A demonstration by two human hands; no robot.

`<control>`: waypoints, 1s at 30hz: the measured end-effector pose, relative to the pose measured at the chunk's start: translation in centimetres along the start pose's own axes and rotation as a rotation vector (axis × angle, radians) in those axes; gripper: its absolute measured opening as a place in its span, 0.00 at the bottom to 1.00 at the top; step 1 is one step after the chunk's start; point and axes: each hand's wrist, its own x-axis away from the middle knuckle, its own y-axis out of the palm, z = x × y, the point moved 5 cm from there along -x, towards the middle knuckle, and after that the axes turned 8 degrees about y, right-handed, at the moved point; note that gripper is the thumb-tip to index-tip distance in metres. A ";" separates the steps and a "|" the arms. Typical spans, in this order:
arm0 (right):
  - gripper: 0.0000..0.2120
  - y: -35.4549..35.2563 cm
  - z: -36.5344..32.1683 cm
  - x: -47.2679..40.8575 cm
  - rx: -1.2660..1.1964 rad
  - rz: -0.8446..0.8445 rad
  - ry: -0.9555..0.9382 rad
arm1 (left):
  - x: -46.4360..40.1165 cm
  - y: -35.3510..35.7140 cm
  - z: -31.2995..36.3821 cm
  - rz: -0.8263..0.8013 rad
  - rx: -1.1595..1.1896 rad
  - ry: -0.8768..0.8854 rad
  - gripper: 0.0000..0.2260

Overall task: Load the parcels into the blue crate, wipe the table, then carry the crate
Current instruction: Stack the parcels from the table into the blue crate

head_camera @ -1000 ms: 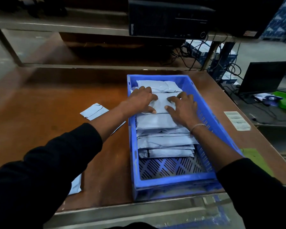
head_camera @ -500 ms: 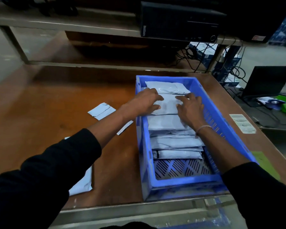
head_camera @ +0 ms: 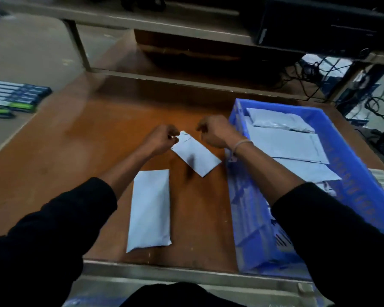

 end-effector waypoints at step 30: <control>0.18 11.2 0.8 -2.2 -0.621 -0.184 0.651 | 4.3 0.3 -10.2 -0.398 -0.013 -0.051 0.07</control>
